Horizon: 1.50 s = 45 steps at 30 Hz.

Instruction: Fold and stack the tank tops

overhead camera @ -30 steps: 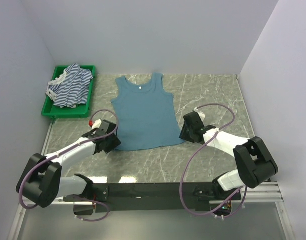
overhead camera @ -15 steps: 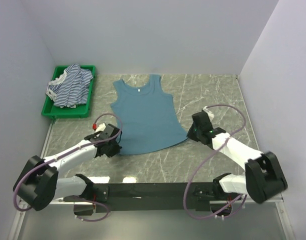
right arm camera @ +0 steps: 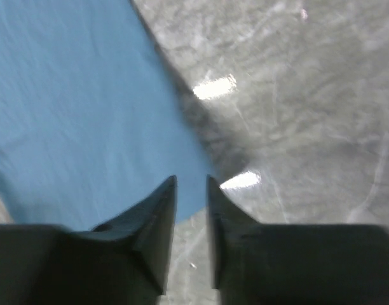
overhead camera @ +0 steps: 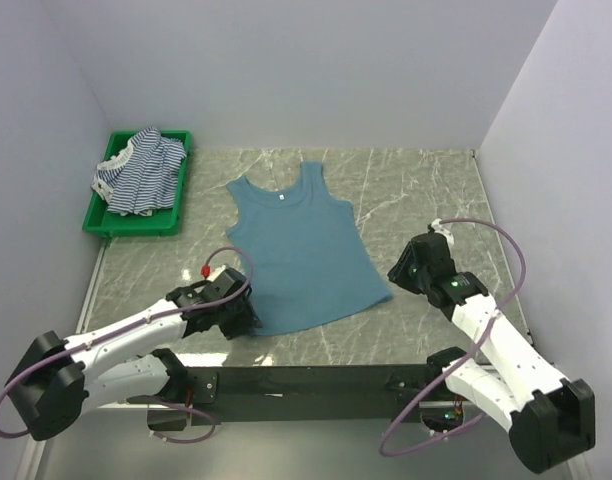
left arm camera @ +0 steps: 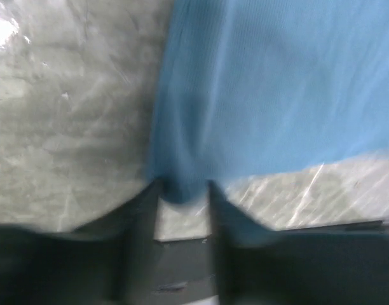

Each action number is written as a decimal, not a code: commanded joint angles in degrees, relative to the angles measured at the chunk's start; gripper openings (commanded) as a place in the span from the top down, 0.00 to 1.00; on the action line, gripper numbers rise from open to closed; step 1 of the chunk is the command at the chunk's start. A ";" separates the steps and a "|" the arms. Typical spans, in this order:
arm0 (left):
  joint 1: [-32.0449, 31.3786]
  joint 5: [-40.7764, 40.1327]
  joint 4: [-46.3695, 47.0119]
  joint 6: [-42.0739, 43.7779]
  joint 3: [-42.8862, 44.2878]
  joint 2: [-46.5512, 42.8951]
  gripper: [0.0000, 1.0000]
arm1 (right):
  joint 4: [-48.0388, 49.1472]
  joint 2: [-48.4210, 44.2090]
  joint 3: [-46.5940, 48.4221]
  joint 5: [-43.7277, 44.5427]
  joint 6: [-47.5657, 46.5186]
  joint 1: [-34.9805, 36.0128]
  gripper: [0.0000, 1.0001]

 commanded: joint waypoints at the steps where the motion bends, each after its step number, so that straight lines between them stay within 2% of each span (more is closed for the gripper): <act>1: -0.47 2.02 -2.81 0.31 1.32 -3.57 0.51 | -4.22 -3.40 -0.22 0.59 -1.12 -0.42 0.58; 3: -0.29 -0.26 -8.05 1.01 4.66 -6.29 0.36 | -4.67 -4.28 0.04 0.42 -1.91 -0.33 0.52; 5: 0.41 -5.53 -11.24 1.63 9.29 -7.45 0.32 | -3.70 -4.37 1.18 -0.20 -2.09 1.85 0.52; 7: 4.61 -8.34 -12.40 4.78 13.61 -7.45 0.30 | -1.95 -2.80 3.63 1.63 -1.13 6.85 0.52; 8: 7.07 -8.10 -11.88 6.36 14.68 -6.84 0.30 | -1.51 -1.57 4.95 3.65 0.71 13.84 0.52; 9: 13.27 -7.14 -10.65 9.86 15.56 -5.44 0.34 | -1.24 2.10 6.62 5.06 1.60 17.91 0.53; 11: 21.80 -4.16 -4.95 12.87 16.97 -3.42 0.38 | 0.42 6.94 11.80 7.70 3.18 23.99 0.57; 12: 23.86 -3.27 -1.62 13.93 17.32 -0.62 0.41 | 1.21 12.10 13.47 8.06 3.45 29.33 0.58; 15: 30.09 -2.56 5.60 15.60 20.22 7.88 0.41 | 3.77 22.30 20.15 8.85 3.80 37.08 0.68; 20: 36.96 0.25 12.02 17.97 27.16 22.15 0.49 | 4.39 36.48 33.16 8.77 2.49 45.72 0.77; 24: 38.03 2.53 13.96 20.08 32.26 31.72 0.57 | 4.12 45.88 39.50 9.03 1.87 50.55 0.77; 27: 38.03 4.11 15.63 21.84 34.64 34.81 0.59 | 3.51 50.63 43.80 9.38 1.61 52.49 0.77; 34: 38.12 4.65 15.82 24.04 37.10 39.13 0.59 | 1.49 58.03 48.82 10.35 1.34 55.48 0.73; 45: 38.03 6.05 16.43 22.90 37.80 40.28 0.61 | 1.31 62.95 48.91 8.59 2.13 56.71 0.62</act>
